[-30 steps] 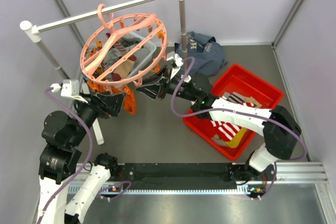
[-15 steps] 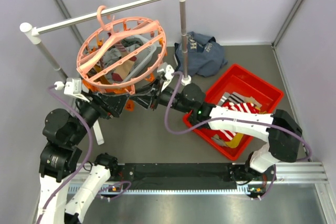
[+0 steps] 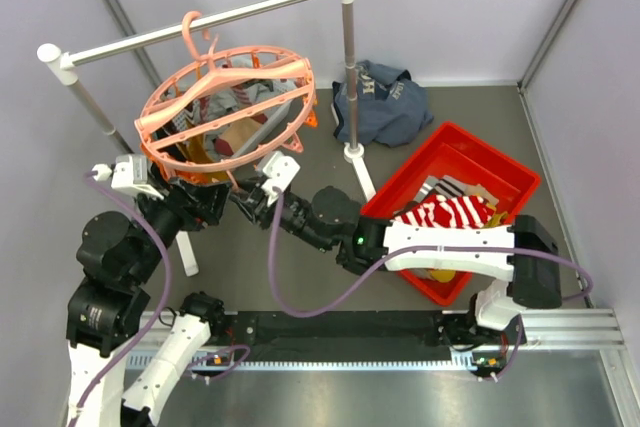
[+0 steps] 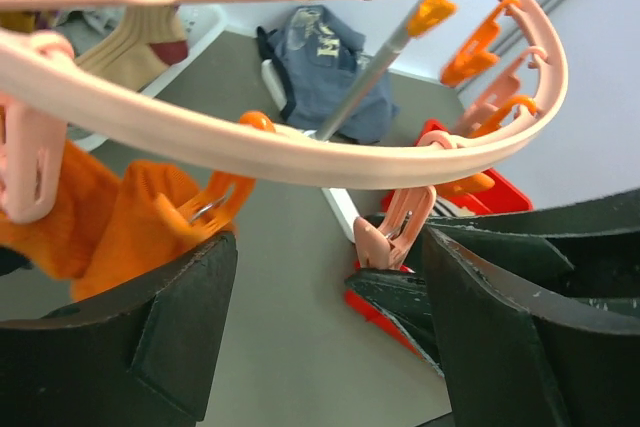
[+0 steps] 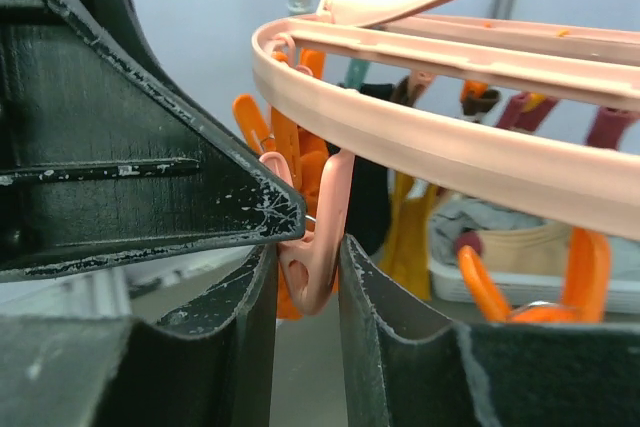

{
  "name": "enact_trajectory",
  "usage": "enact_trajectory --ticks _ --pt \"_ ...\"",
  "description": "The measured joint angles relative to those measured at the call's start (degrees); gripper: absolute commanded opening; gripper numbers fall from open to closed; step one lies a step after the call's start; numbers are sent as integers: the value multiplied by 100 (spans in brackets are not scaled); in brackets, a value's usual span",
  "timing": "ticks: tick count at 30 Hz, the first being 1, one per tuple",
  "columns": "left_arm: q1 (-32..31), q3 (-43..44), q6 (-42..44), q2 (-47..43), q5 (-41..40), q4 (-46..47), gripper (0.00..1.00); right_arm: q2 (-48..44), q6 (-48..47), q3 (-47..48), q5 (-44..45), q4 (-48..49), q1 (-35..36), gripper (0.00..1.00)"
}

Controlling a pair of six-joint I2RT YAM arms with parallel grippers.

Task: Clip the socks to the hanger
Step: Open the clamp at the hanger.

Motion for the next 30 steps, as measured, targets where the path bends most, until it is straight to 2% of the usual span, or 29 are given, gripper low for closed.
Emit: enact_trajectory --ticks 6,18,25,30 --pt "0 0 -166 0 -262 -208 78 457 -826 210 756 66 216 4" --pt "0 7 -702 66 -343 -221 72 896 -1755 352 1443 533 422 4" --pt "0 7 -787 236 -365 -214 64 942 -2017 400 1495 636 503 4" --pt "0 7 -791 343 -457 -201 53 1021 -2155 435 1543 695 516 4"
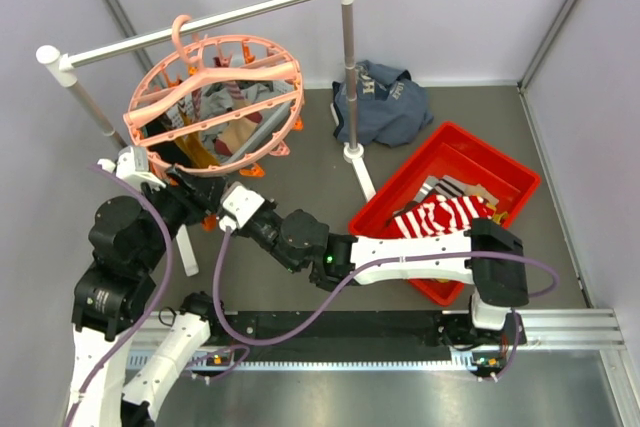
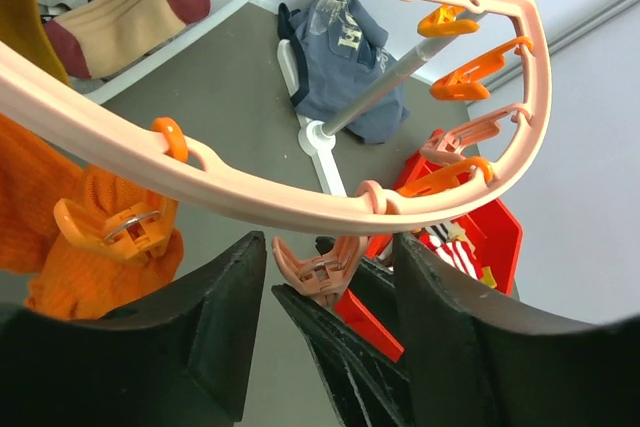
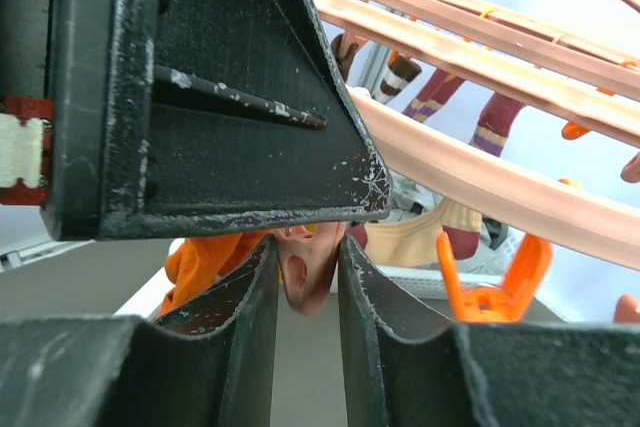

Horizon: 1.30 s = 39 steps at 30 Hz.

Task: Clip the socks to the hanger
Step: Open the clamp at the hanger, then pick up the sock from the bin.

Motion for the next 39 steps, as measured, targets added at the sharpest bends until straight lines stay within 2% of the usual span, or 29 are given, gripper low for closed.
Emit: enact_trajectory --ticks 2,5,6,8,9,10,12,13,16,20,25,28,33,39 --pt "0 -2 -4 13 -33 9 49 57 -48 37 31 17 0 4" --pt "0 -13 7 22 -105 9 39 90 -120 39 72 83 7 4" --pt "0 -20 9 33 -120 13 32 96 -146 39 103 101 7 4" --pt "0 -28 15 48 -138 31 28 107 -164 39 144 109 7 8" --pt "-2 -37 22 52 -144 37 27 109 -166 39 155 107 7 11" --pt "-2 -50 31 52 -144 57 22 111 -162 39 168 105 7 18" --pt "-4 -70 33 59 -140 92 17 111 -155 39 197 101 7 24" --pt "-7 -85 35 59 -138 111 15 111 -146 39 219 92 7 31" --pt "-11 -164 59 61 -140 197 15 109 -94 35 267 -7 7 44" --pt "-9 -271 164 87 -260 428 9 50 61 -57 326 -396 48 59" --pt "-9 -437 269 131 -297 654 2 -319 446 -380 649 -1480 101 73" --pt "-11 -531 339 175 -293 789 0 -754 955 -535 839 -2490 61 77" --pt "-9 -721 433 199 -291 1023 0 -1694 2170 -726 903 -4256 -293 79" --pt "-9 -811 516 249 -267 1163 0 -2660 3510 -1080 951 -6087 -1408 78"
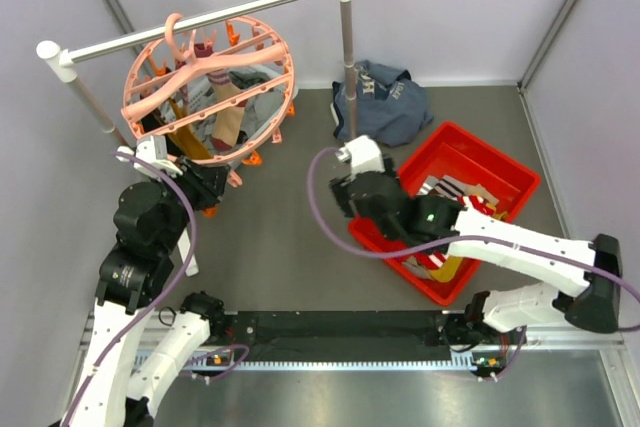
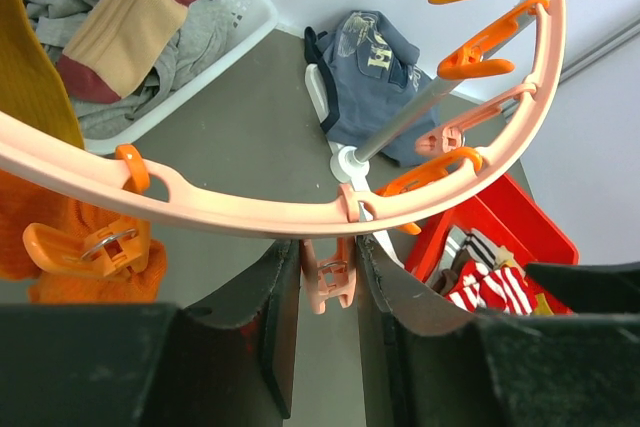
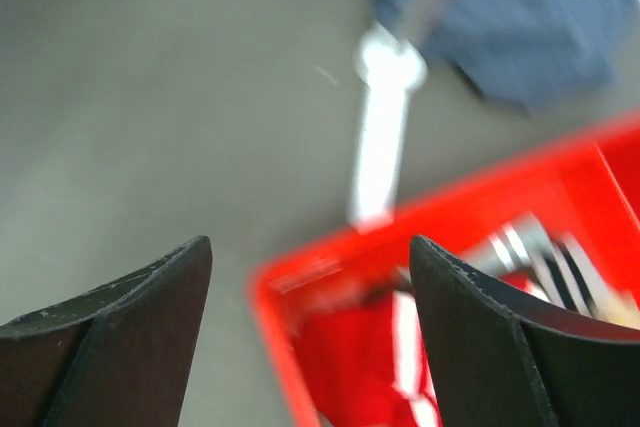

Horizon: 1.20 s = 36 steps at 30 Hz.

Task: Clip the socks to the hanger
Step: Pick up the sock from the bin.

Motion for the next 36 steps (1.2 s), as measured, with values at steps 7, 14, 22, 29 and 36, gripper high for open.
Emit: enact_trajectory --ticks 7,14,22,29,36 --pt "0 -13 120 2 0 72 0 -732 977 -699 -417 -1244 -2181 75" --pt "0 -15 133 2 72 125 0 -1248 1875 -1655 -990 -1381 -4555 66" --pt "0 -26 122 2 177 190 0 -1370 3359 -2463 -1401 -1318 -5720 58" --pt "0 -52 120 2 181 197 0 -1453 4253 -3370 -1862 -649 -6314 50" --pt "0 -52 122 2 192 199 0 -1486 4481 -3742 -2116 -37 -6551 46"
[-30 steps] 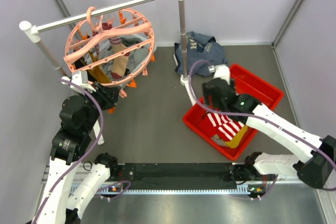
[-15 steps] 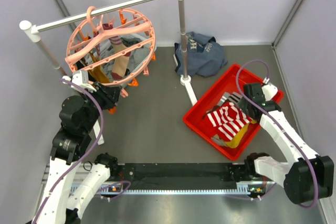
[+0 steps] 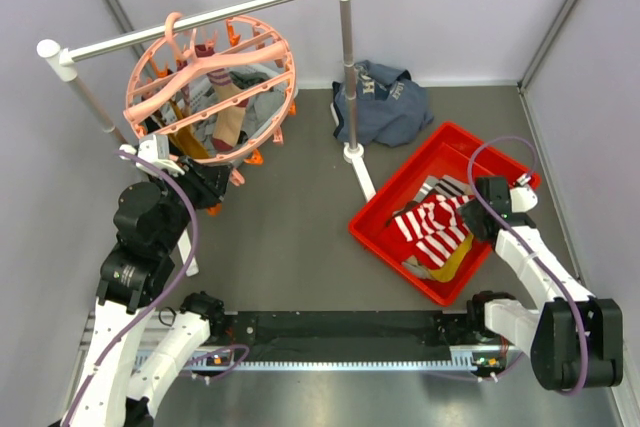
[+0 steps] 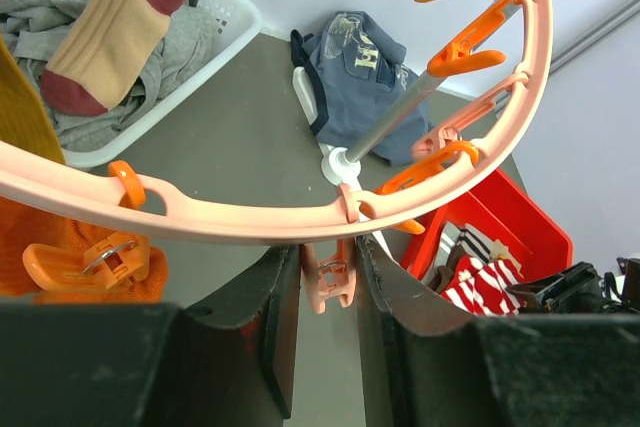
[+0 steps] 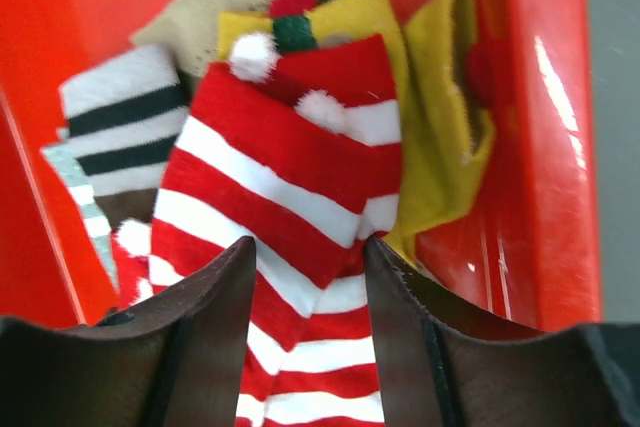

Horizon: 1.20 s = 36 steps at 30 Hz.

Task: Clip the socks to the hanger
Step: Pick up the sock from the bin.

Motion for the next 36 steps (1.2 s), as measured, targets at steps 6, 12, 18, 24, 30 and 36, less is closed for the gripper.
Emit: enact_trajectory --ticks 6,12,18,24,30,36 --pt "0 0 0 0 2 0 0 -37 -96 42 -55 79 -9 45" --pt "-2 0 0 24 2 2 0 -125 -262 339 -61 22 -11 46" --pt "-2 0 0 24 2 2 0 -120 -330 555 81 -151 -20 50" --pt "0 0 2 22 2 0 0 33 -442 531 111 -138 -96 50" --pt "0 0 4 22 2 0 0 70 -592 505 236 -127 -149 53" --pt "0 0 4 22 2 0 0 24 -879 509 531 -197 -151 55"
